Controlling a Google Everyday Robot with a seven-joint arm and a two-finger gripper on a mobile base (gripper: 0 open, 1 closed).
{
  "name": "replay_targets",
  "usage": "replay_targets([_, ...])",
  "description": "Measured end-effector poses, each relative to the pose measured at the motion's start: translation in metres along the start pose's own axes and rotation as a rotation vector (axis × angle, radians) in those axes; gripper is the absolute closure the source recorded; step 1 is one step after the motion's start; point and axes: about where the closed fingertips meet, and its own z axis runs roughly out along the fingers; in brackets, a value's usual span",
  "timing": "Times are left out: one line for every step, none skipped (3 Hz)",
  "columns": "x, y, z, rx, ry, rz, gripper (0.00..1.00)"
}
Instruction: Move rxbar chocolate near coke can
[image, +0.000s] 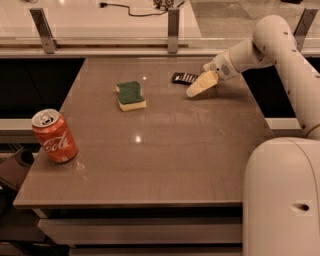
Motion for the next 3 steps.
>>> replay_targets([0.0004, -0.0011, 0.0134, -0.025, -0.021, 0.004, 0.16])
replay_targets([-0.0019, -0.0010, 0.0114, -0.025, -0.021, 0.004, 0.41])
replay_targets([-0.0041, -0.0009, 0.0096, -0.025, -0.021, 0.004, 0.62])
